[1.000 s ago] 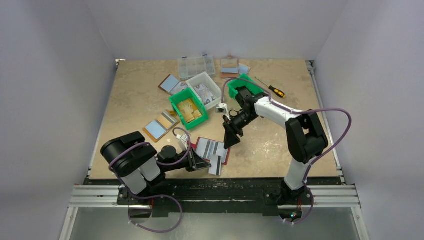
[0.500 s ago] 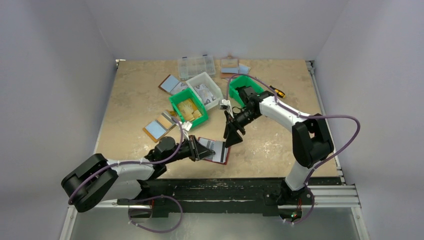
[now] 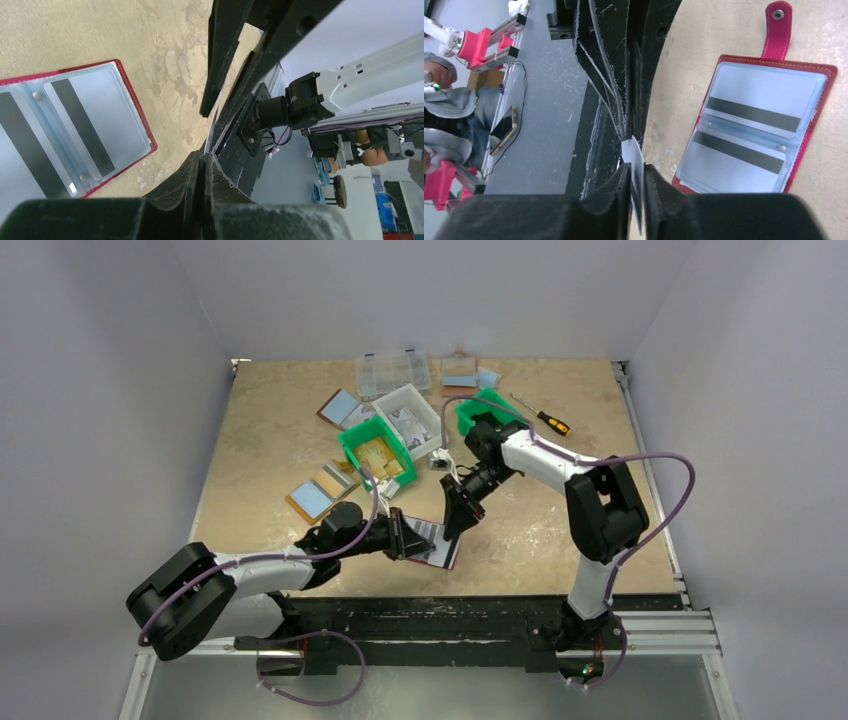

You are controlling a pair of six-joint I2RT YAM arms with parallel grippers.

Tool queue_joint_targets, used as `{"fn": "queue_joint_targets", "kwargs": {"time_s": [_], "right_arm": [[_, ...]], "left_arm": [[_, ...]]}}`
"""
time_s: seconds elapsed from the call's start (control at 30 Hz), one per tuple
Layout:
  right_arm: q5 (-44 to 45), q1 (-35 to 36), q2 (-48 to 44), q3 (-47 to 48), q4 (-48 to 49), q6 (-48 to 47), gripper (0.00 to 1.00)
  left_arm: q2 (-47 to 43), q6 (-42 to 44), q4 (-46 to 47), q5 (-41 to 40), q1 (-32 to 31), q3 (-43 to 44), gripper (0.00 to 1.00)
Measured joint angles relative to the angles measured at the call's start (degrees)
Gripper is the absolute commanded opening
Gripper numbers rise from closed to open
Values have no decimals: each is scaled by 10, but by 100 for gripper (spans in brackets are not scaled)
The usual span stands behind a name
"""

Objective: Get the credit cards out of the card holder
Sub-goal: Place the credit card in the storage box.

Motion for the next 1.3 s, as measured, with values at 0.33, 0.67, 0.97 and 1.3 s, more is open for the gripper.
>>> {"fn": "queue_joint_targets", "kwargs": {"time_s": [0.33,0.67,0.97,1.3], "right_arm": [[-7,-1,9,13,-19,-22,0],[123,-14,-126,10,90,55,0],[307,-12,-141,156,140,-3,0],[469,15,-58,251,207,-124,0]], "left_arm": [[-42,18,-54,-1,45,0,54],[-209,135,-403,-164,116,151,99],[-153,299,-595,-330,117,303,95],[-158,345,-671,-403,120,286,94]]}}
